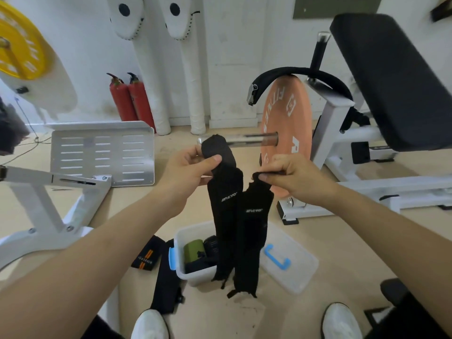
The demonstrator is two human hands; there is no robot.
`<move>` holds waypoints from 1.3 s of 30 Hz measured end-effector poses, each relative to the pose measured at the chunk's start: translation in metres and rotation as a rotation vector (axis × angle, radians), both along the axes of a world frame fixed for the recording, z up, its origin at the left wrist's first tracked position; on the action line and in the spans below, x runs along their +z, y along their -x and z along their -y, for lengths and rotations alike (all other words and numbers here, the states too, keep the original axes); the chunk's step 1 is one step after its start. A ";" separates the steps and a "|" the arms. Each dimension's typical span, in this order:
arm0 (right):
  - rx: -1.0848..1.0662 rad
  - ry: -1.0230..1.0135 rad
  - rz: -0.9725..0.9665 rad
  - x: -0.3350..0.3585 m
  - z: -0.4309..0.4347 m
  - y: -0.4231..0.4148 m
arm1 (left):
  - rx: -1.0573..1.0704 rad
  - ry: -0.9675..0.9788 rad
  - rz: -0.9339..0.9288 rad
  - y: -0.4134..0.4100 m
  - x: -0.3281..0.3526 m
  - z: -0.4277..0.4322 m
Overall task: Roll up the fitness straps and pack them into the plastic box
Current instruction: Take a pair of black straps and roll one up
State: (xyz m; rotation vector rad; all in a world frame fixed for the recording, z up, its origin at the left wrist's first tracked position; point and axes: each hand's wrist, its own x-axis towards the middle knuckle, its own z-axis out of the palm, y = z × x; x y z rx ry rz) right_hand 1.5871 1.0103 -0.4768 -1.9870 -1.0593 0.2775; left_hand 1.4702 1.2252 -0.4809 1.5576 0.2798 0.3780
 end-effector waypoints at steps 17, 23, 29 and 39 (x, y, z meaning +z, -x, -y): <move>0.005 -0.268 -0.146 0.003 -0.002 0.000 | 0.006 -0.003 0.039 -0.011 0.004 0.010; 0.053 -0.329 -0.368 -0.013 -0.023 0.012 | 0.010 0.216 0.102 -0.018 0.018 0.010; 0.016 -0.417 -0.311 -0.011 -0.030 0.010 | 0.064 0.169 0.091 -0.018 0.019 0.006; -0.031 -0.559 -0.151 0.003 -0.030 0.005 | -0.146 -0.092 0.009 -0.011 0.008 0.016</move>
